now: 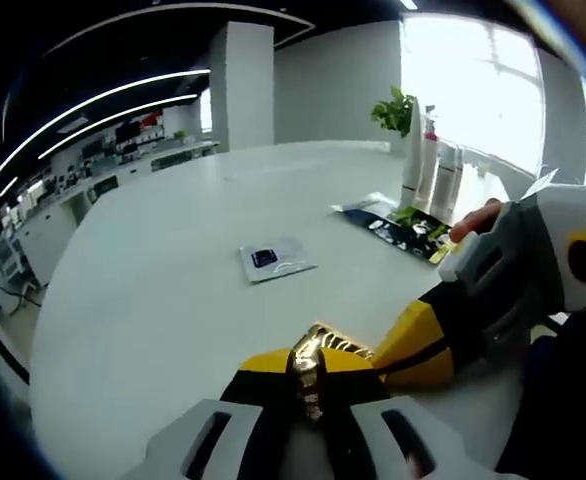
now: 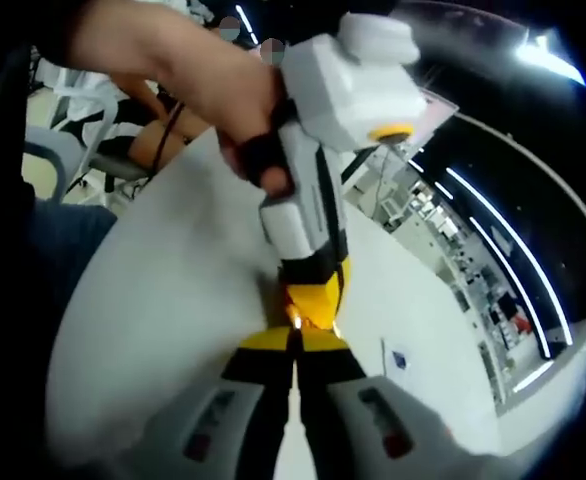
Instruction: Arrange the skincare products in the storage area until every visible bottle or jar stands upright without overlapping.
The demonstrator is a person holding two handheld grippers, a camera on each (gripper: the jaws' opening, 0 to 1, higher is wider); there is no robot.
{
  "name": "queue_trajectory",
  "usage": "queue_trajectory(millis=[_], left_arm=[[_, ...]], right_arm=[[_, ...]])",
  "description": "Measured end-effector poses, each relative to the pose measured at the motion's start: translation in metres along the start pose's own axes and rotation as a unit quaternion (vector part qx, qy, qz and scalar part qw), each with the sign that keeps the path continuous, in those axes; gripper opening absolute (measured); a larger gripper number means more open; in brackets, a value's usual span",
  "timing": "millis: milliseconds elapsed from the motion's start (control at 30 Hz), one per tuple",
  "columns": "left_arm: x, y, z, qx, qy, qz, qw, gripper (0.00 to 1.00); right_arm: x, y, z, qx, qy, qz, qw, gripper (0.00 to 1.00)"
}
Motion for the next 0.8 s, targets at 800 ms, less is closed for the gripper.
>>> queue_trajectory(millis=[800], left_arm=[[-0.022,0.006,0.021,0.096,-0.017,0.136,0.9858,0.14]], right_arm=[[0.011,-0.002,0.038,0.045,-0.071,0.017,0.9963,0.00]])
Point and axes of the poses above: the point that each gripper's makers call its tool centre point, and the gripper's own axes: z roughly backward along the fingers, x roughly to its right, y roughly out of its top, the point moved 9 cm from there along z, roughly backward along the fingers, and after that the axes turned 4 degrees about x, right-handed, at the moved point
